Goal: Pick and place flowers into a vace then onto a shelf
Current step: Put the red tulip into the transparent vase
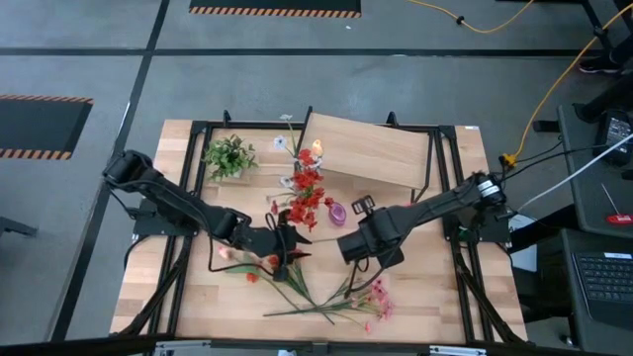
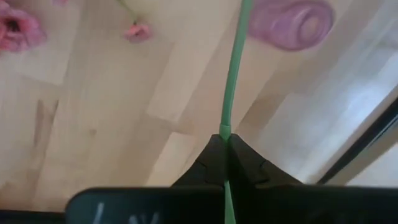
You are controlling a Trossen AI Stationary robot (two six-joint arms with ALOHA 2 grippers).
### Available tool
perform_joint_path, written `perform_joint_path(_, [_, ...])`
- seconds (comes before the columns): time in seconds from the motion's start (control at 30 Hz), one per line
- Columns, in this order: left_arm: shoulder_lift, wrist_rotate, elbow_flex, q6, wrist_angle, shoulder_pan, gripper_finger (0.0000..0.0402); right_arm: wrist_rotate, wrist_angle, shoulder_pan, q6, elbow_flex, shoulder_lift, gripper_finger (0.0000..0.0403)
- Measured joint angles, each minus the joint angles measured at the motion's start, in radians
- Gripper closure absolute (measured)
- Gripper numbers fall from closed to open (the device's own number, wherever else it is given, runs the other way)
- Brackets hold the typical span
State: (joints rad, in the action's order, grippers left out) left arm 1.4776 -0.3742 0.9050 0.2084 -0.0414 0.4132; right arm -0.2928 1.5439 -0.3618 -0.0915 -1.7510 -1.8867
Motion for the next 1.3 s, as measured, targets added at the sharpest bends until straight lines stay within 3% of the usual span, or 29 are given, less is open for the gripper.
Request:
perform_joint_path(0.27, [0.018,0.01,0.037,0.119,0.016,-0.003,0.0268,-0.006,-0.002,-0.004,-0.072,-0.116,-0.054,0.0403])
perform_joint_path(0.8, [0.018,-0.035,0.037,0.193,0.111,-0.026,0.0267,-0.073,-0.073,-0.004,-0.157,-0.12,-0.066,0.0403])
perform_joint_path(1.03, [0.031,0.035,0.037,0.216,0.134,-0.043,0.0267,-0.108,-0.085,-0.004,-0.18,-0.12,-0.066,0.0403])
perform_joint_path(1.3, [0.067,0.029,0.038,0.216,0.145,-0.049,0.0268,-0.109,-0.108,-0.002,-0.199,-0.12,-0.066,0.0403])
